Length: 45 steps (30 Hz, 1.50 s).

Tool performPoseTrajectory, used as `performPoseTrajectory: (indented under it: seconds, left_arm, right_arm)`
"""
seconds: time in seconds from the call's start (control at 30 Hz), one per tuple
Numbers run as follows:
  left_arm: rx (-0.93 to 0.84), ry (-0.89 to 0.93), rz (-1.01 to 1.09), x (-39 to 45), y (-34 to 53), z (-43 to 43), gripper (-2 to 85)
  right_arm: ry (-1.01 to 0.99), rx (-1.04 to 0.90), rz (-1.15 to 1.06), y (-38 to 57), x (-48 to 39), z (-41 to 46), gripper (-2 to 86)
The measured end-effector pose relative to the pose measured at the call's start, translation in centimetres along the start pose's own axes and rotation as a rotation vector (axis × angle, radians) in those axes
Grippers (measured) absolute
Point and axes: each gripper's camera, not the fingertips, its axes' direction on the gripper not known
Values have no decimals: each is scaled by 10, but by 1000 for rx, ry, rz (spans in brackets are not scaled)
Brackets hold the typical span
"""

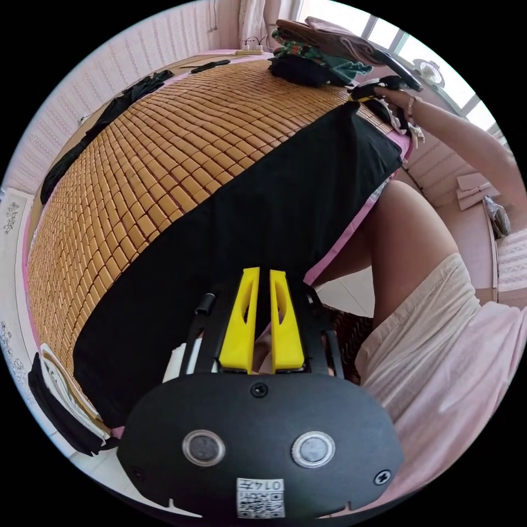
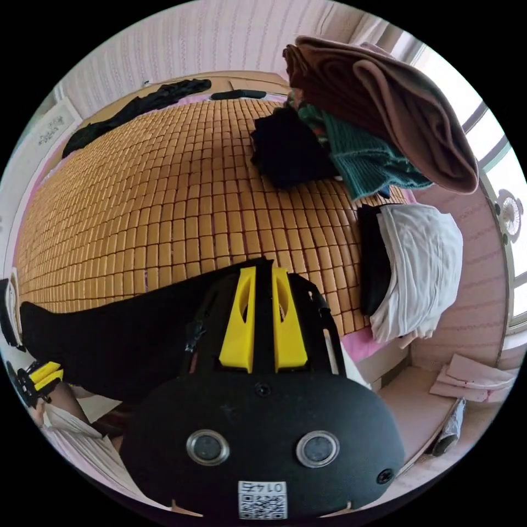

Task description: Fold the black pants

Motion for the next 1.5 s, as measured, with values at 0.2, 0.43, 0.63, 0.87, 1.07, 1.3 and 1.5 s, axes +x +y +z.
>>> performPoseTrajectory:
  seconds: [0.2,0.43,0.63,0.87,1.07,1.3,1.5]
  left_arm:
    - [-9,18,-12,-1,2,10,39]
    - [-6,18,25,10,-1,20,39]
    - [-5,30,2,9,-7,21,38]
    - [-7,25,7,15,-13,23,39]
    - [29,18,-24,15,-16,16,37]
    - [-36,7,0,25,-30,35,34]
    - [-70,-8,51,37,-47,41,30]
  right_arm:
    - [241,-18,154,101,-7,-10,87]
    - [-111,-84,396,128,23,14,11]
    - [-138,-70,384,126,27,-4,-6]
    - [-43,-252,306,94,1,5,-3]
    - [-148,-150,-327,20,-173,-41,-9]
    - [-331,-87,-942,-21,-428,-53,-10]
    - [-193,-160,-1069,-42,-507,-39,-8]
